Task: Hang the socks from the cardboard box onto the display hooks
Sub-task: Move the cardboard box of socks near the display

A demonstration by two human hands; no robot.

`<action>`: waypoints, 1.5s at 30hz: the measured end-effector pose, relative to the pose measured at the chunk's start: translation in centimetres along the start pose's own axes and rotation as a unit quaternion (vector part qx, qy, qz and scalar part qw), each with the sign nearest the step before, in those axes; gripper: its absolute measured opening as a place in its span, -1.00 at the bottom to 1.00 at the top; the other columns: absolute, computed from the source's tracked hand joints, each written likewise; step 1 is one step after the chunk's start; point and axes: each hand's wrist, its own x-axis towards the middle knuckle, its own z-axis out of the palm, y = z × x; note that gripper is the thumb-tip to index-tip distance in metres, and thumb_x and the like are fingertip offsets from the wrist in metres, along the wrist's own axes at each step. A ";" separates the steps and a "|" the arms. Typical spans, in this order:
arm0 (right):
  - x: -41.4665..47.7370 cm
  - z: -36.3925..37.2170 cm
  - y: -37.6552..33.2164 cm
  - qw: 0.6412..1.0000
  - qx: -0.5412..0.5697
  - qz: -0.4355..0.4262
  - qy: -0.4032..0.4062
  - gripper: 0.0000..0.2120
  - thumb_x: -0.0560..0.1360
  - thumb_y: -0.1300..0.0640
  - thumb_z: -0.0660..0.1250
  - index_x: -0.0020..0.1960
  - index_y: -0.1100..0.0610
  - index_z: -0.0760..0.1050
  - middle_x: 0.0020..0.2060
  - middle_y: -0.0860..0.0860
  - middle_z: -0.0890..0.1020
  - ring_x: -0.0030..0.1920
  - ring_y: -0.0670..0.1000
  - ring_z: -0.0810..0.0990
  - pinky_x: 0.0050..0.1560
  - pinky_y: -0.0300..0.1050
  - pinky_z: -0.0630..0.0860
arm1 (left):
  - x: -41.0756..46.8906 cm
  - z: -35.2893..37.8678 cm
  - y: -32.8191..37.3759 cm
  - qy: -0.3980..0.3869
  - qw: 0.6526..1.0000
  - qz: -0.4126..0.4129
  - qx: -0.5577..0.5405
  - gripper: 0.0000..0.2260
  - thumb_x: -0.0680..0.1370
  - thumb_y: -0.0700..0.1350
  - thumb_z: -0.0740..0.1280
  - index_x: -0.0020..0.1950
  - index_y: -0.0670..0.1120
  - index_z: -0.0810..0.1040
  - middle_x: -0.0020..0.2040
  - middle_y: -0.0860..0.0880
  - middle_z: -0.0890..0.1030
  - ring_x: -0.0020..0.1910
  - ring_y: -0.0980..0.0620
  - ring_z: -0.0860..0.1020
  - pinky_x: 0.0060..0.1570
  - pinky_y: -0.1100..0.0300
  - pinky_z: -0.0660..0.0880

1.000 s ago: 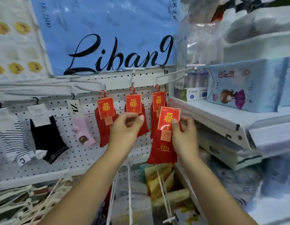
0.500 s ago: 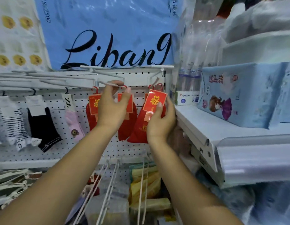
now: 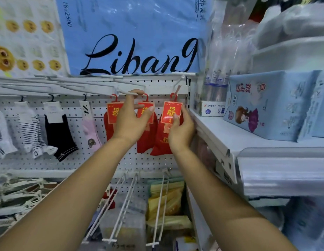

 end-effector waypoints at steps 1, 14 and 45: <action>0.1 -0.1 0.0 1.000 -0.014 -0.002 -0.008 -0.58 0.65 0.20 0.24 0.50 0.03 0.40 0.31 -0.07 0.56 0.18 -0.24 0.42 0.19 -0.38 0.36 | -0.1 -0.1 0.1 -0.005 1.000 0.003 0.002 -0.58 0.58 -0.01 0.42 0.40 0.10 0.37 0.30 0.20 0.48 0.27 0.11 0.56 0.32 -0.05 0.48; -2.5 -3.3 1.0 0.987 -0.108 -0.026 -0.116 -0.47 0.63 0.04 0.28 0.57 0.02 0.25 0.53 -0.02 0.35 0.53 -0.01 0.28 0.50 0.09 0.32 | -3.9 -2.2 -0.9 -0.021 0.998 -0.051 0.043 -0.45 0.60 0.00 0.41 0.55 0.10 0.30 0.45 0.08 0.44 0.26 0.16 0.48 0.25 0.11 0.50; -49.3 8.2 -4.2 0.798 -0.137 -0.006 -0.587 -0.43 0.59 -0.07 0.35 0.54 -0.06 0.27 0.54 -0.14 0.29 0.53 -0.12 0.20 0.50 -0.12 0.25 | -43.1 -41.8 -15.2 0.014 0.921 -0.287 0.261 -0.55 0.58 0.13 0.38 0.37 -0.10 0.55 0.43 0.02 0.48 0.41 0.07 0.43 0.44 0.19 0.32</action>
